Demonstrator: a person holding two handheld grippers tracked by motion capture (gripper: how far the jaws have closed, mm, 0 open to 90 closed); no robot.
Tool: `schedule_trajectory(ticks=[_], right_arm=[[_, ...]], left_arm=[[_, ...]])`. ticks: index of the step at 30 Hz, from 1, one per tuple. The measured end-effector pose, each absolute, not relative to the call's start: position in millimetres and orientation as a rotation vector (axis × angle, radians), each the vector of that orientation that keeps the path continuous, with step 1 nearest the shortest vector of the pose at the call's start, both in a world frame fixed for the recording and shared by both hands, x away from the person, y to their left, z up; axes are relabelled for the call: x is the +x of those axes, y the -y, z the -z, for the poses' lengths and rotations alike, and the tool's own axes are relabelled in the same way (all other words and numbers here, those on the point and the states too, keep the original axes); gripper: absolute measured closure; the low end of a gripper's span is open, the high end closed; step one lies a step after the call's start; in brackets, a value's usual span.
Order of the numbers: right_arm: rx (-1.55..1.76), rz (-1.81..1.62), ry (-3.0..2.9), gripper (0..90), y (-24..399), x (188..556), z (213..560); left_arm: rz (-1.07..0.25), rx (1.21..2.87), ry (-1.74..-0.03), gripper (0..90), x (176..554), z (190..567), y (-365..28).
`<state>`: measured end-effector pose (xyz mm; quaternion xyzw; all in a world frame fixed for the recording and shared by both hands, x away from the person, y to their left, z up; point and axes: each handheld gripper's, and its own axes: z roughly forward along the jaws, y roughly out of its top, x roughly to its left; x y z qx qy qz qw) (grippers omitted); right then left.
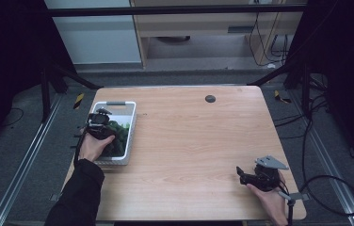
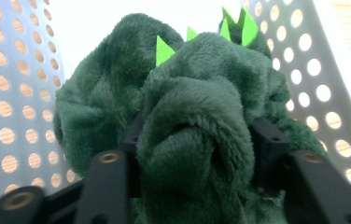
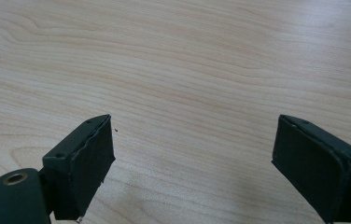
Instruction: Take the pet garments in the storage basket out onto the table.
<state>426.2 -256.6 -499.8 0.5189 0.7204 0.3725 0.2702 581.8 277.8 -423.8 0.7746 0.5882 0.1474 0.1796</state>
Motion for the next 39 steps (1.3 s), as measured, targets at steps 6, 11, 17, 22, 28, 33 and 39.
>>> schedule_trajectory(ticks=[6, 11, 17, 22, 28, 33, 39], right_arm=[[1.399, -1.001, -1.943, 12.6, 256.7, 426.3, 499.9], [1.4, -1.0, -1.945, 12.6, 256.8, 426.4, 500.0], [1.4, -0.998, -1.946, 12.5, 256.9, 426.4, 500.1], [1.402, -0.997, -1.947, 12.4, 256.6, 426.6, 500.4], [1.402, -0.996, -1.946, 12.3, 256.8, 426.6, 500.5], [1.408, -1.001, -1.947, 12.2, 256.3, 426.4, 500.3], [1.407, -1.0, -1.947, 12.2, 256.3, 426.6, 500.5]], left_arm=[[-0.395, 2.188, -1.67, 68.5, 580.4, 422.9, -280.1], [-0.398, 2.188, -1.654, 73.3, 577.6, 418.8, -281.1], [-0.406, 2.158, -1.633, 75.1, 570.2, 408.3, -285.1], [-0.42, 2.141, -1.613, 75.3, 565.7, 399.1, -288.4], [-0.439, 2.133, -1.579, 75.4, 559.7, 383.0, -292.7], [-0.456, 2.125, -1.56, 75.5, 555.3, 371.5, -295.8], [-0.469, 2.117, -1.523, 75.6, 548.4, 358.5, -299.6]])
